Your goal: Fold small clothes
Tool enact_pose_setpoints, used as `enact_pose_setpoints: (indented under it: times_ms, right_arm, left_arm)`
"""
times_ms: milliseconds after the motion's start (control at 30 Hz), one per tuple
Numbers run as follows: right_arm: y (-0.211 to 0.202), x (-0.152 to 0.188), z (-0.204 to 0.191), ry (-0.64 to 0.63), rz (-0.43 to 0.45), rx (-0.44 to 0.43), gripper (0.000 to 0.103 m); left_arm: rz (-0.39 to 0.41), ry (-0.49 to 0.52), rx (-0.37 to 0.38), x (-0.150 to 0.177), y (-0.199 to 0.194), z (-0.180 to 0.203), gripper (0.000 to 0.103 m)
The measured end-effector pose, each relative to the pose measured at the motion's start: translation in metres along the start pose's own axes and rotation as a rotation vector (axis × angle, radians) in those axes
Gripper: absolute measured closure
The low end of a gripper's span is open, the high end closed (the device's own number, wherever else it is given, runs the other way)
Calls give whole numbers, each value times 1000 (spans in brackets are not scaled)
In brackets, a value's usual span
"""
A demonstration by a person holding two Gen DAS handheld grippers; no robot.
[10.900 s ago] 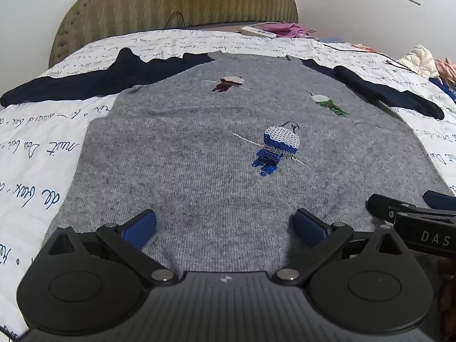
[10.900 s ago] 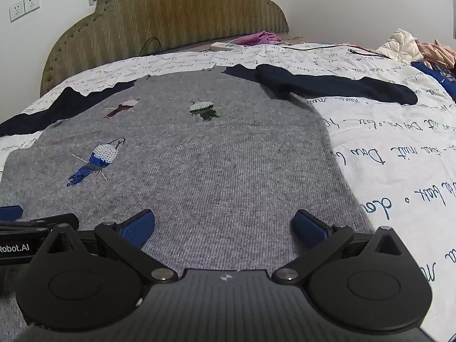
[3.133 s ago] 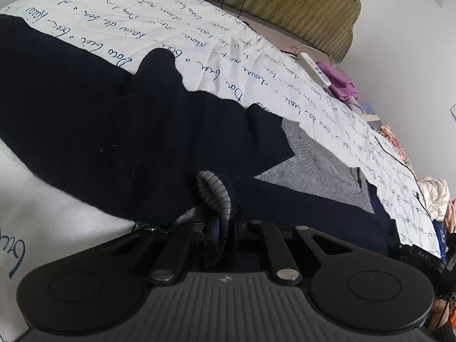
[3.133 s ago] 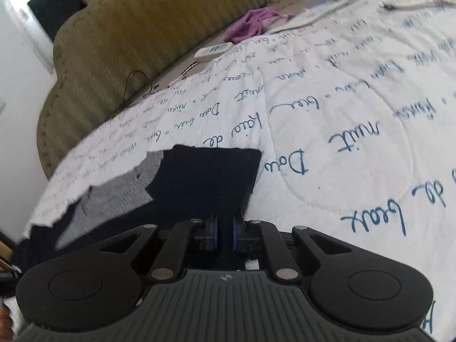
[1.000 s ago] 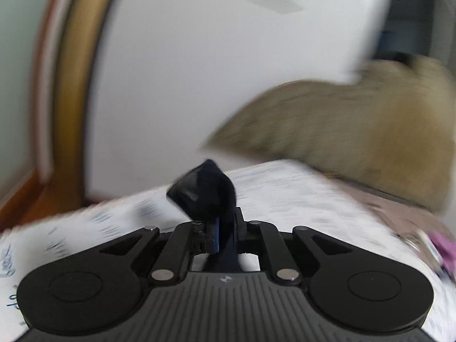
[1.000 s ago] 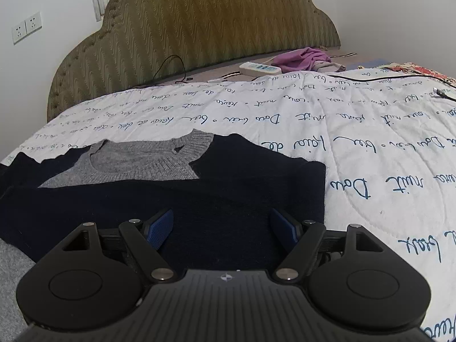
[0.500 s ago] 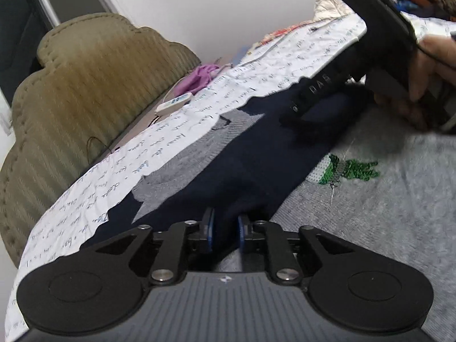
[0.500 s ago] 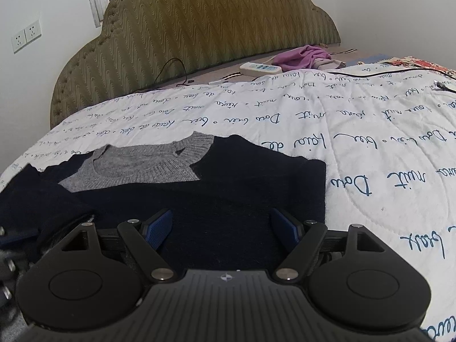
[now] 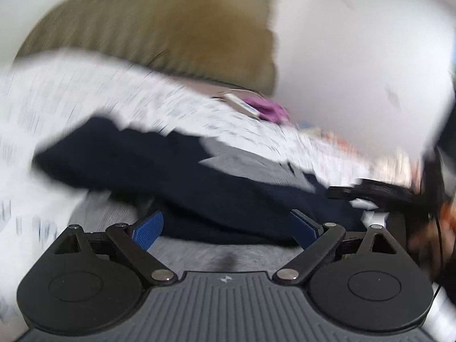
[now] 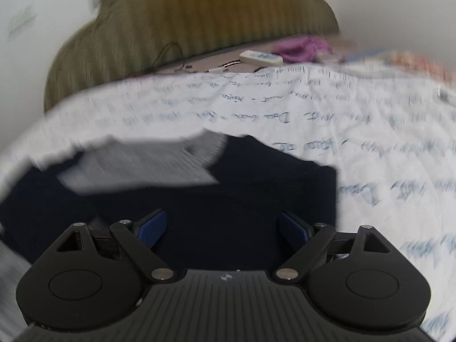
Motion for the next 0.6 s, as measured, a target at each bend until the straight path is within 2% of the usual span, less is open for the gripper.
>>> enact_pose_setpoints:
  times_ms: [67, 100, 167, 233, 367, 433, 533, 600]
  right_arm:
    - [-7, -3, -22, 156, -15, -197, 9]
    - [-6, -1, -32, 220, -49, -282, 9]
    - [8, 7, -45, 347, -157, -386, 10]
    - [25, 15, -47, 432, -225, -393, 11]
    - [33, 13, -54, 481, -226, -427, 13]
    - [34, 15, -62, 477, -264, -452, 18]
    - [31, 15, -73, 428, -283, -451, 19]
    - [31, 18, -77, 451, -299, -478, 19]
  left_arm:
    - [3, -167, 34, 2, 3, -27, 8]
    - [20, -215, 62, 0, 1, -32, 8]
    - [40, -238, 75, -1, -4, -35, 8]
    - [38, -207, 63, 0, -3, -31, 8]
    - [34, -191, 49, 3, -5, -29, 8]
    - [34, -194, 50, 4, -4, -30, 8]
    - [33, -191, 50, 5, -6, -31, 8]
    - [33, -191, 51, 5, -7, -32, 7]
Point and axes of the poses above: each gripper's, at about its wrist camera, not at the fingertips, and y roughly the way its jaws point, z to its right, x to its underside, the point moved 9 cm from there along y, roughly the way its jaws point, and after that the axes turned 1 degree about -x, right-handed, at the moved point
